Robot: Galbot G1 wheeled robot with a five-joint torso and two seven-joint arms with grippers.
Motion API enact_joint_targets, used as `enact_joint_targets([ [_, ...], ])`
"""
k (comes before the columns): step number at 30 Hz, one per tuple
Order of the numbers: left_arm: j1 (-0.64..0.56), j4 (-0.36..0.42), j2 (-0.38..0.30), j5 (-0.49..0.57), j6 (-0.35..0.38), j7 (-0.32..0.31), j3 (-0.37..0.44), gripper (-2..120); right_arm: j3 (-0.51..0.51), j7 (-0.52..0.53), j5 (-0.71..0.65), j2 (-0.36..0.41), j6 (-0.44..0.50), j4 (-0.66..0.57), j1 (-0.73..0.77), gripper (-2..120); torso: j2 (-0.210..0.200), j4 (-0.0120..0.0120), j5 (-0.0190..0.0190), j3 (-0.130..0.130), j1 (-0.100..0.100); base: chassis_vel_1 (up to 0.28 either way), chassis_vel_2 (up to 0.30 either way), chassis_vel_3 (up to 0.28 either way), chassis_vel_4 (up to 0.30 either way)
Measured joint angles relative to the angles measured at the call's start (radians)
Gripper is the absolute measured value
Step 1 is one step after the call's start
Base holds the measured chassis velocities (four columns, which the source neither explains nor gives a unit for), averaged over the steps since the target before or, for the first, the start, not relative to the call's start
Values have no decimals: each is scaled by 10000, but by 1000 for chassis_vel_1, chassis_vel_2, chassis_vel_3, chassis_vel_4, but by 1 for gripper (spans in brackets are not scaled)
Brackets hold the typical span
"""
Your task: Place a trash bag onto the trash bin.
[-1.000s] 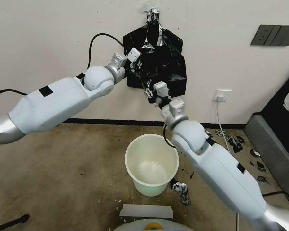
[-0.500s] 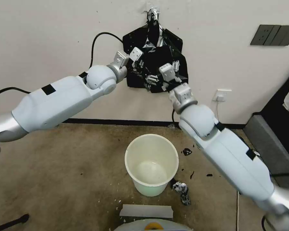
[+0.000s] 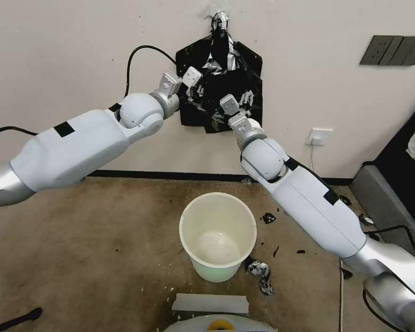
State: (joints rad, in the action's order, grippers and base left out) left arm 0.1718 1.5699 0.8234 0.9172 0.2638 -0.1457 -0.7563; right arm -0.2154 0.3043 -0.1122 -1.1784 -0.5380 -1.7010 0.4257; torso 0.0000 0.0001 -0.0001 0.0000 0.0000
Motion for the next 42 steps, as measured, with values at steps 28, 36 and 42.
enact_joint_targets([
  [28,-181,112,-209,130,-29,-8,381,0,-118,209,-200,4,42,578,-283,0,0,0,2,0,0,0,0,0,0],
  [36,-422,344,-355,169,-30,-130,549,0,-23,279,-365,123,41,65,-196,0,0,-1,2,0,0,0,0,0,0],
  [42,-1672,1208,-554,619,286,-868,1328,0,248,398,-1180,300,-349,-741,206,0,0,-2,2,-2,0,0,0,0,0],
])
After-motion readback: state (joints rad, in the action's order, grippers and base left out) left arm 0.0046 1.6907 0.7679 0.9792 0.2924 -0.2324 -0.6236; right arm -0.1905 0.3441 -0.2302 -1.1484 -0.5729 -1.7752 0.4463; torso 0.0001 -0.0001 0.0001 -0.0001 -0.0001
